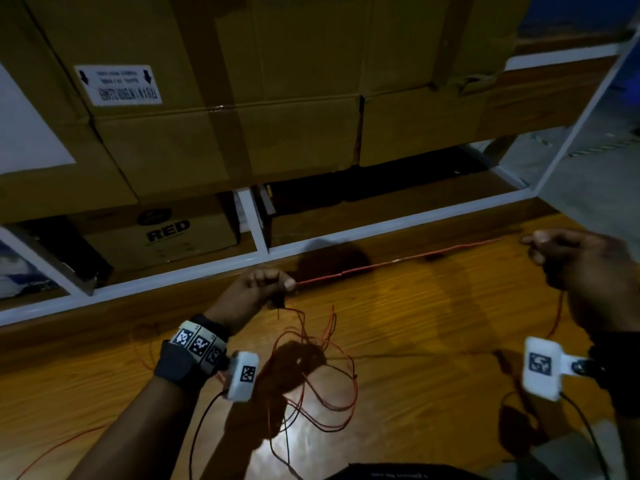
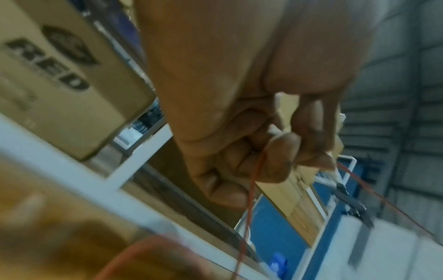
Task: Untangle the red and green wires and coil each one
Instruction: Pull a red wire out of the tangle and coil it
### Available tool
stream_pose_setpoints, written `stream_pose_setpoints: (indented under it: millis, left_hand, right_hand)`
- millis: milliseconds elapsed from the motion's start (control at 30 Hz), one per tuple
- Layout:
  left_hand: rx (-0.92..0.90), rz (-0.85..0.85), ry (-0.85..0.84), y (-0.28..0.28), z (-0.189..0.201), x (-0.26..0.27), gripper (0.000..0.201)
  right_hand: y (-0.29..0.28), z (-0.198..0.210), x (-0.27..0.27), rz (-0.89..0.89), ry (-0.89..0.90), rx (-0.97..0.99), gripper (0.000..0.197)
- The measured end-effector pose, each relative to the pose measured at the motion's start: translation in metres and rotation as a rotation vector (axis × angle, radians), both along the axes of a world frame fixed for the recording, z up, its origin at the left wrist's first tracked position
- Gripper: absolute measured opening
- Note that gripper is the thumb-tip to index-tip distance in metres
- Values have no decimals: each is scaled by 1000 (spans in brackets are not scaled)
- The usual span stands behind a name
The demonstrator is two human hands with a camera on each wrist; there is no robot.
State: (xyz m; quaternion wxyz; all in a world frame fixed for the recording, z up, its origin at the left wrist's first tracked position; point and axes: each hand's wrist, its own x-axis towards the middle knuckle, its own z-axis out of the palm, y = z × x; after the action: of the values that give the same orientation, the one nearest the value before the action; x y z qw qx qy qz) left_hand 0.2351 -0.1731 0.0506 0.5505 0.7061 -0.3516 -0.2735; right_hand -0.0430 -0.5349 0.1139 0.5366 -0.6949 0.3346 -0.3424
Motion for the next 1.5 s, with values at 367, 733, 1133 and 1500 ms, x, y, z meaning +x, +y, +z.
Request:
stream_pose_setpoints:
  millis: [367, 733, 1133, 1500]
  left_hand:
    - [-142, -144, -363, -57, 56, -38, 13]
    - [5, 52, -362, 16, 15, 4, 29]
    - [42, 67, -464, -16, 31, -18, 14]
    - [99, 207, -342, 72, 25, -6, 13]
  right_hand:
    - [137, -1, 59, 680, 418, -420, 61]
    - [7, 19, 35, 161, 121, -330, 39]
    - [161, -23, 96, 651, 509, -601, 63]
    - [124, 21, 117, 505, 140, -737, 27]
